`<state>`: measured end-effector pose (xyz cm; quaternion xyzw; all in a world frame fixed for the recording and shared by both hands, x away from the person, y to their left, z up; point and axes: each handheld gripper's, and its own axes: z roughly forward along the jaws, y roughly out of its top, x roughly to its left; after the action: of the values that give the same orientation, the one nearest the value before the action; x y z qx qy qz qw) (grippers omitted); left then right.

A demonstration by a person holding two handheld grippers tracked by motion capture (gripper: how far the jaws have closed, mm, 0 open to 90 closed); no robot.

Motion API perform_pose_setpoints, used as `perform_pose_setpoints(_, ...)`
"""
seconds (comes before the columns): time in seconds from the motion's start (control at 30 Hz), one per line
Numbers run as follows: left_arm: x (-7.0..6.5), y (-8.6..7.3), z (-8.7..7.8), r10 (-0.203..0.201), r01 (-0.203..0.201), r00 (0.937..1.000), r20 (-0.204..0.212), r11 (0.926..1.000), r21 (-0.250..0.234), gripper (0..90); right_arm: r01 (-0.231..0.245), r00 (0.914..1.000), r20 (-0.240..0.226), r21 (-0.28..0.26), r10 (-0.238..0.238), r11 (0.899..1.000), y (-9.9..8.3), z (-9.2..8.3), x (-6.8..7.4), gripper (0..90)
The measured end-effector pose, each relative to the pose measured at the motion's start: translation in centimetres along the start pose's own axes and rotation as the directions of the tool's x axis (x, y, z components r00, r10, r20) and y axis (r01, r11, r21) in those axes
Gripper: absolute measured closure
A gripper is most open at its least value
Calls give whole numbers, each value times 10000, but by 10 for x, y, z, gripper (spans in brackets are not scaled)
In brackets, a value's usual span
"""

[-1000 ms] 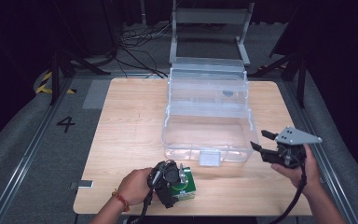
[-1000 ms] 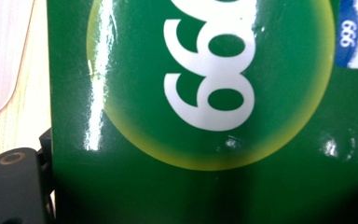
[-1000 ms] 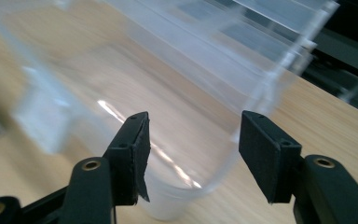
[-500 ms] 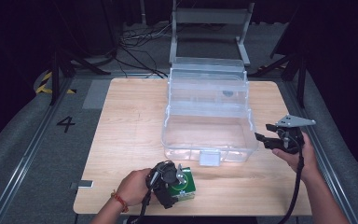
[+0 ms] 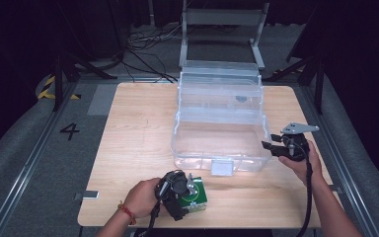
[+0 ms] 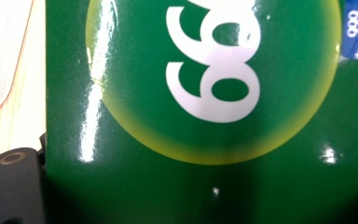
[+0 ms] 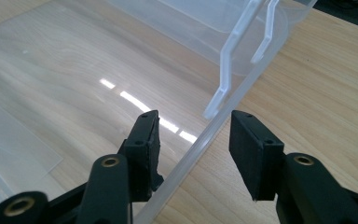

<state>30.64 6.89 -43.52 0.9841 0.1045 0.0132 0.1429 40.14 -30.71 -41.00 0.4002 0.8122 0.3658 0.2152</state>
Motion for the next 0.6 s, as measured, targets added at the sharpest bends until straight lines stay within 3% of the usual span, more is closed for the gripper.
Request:
perform_pose_setpoints(0.27, 0, 0, 0, 32, -32, 10000, 26, 10000, 28, 143, -56, 9999, -135, -192, 54, 9998, -1, 0, 3, 571)
perform_pose_setpoints(0.6, -6, 0, -1, 124, -125, 9999, 87, 9998, 155, 145, 201, 9994, 290, 49, -203, 9998, 4, 0, 35, 588)
